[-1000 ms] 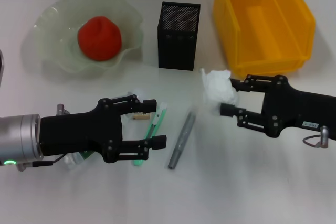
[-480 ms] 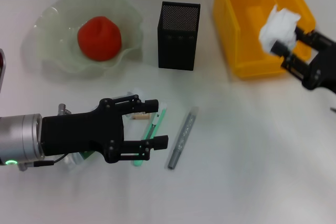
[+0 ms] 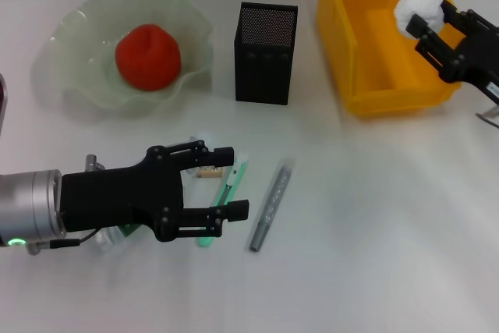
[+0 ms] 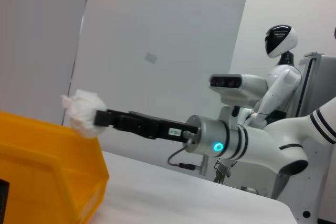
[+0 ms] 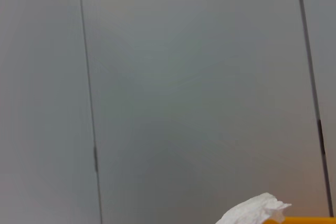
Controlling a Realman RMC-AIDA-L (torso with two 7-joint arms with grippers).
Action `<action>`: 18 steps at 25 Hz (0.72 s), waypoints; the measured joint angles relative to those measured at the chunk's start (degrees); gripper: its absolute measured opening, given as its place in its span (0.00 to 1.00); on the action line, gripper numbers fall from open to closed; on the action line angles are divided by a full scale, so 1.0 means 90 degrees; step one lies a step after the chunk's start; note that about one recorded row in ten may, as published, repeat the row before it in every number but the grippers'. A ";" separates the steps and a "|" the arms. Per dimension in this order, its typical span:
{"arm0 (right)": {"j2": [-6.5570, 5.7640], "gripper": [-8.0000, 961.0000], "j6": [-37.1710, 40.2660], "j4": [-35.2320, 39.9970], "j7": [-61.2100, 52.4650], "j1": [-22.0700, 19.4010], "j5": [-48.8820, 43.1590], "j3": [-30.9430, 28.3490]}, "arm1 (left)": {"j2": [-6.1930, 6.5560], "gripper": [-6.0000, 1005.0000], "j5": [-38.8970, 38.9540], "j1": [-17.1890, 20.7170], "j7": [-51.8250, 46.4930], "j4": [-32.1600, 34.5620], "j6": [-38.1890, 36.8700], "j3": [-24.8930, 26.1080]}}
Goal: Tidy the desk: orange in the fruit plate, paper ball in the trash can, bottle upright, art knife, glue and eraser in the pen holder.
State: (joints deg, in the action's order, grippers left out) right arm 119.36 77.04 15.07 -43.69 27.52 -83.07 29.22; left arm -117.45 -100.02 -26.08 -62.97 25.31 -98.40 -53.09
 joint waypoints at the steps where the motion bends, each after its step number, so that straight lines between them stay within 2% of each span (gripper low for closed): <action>1: 0.0000 0.54 -0.0121 -0.0014 0.0000 0.0070 0.0001 0.0013 | -0.0003 0.81 0.0000 0.0001 -0.0001 0.0000 0.0010 0.0001; 7: 0.0000 0.54 -0.0724 -0.0125 0.0003 0.0426 0.0006 0.0054 | -0.0007 0.81 0.0001 0.0000 -0.0017 -0.0009 0.0033 0.0010; 18: -0.0001 0.54 -0.0704 -0.0132 0.0015 0.0439 0.0007 0.0052 | -0.0007 0.81 0.0000 -0.0030 -0.0025 -0.0010 0.0034 0.0079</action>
State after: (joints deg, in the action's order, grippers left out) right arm 119.35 70.70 13.88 -43.56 31.47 -83.02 29.69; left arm -117.51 -100.01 -26.36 -63.19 25.22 -98.10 -52.38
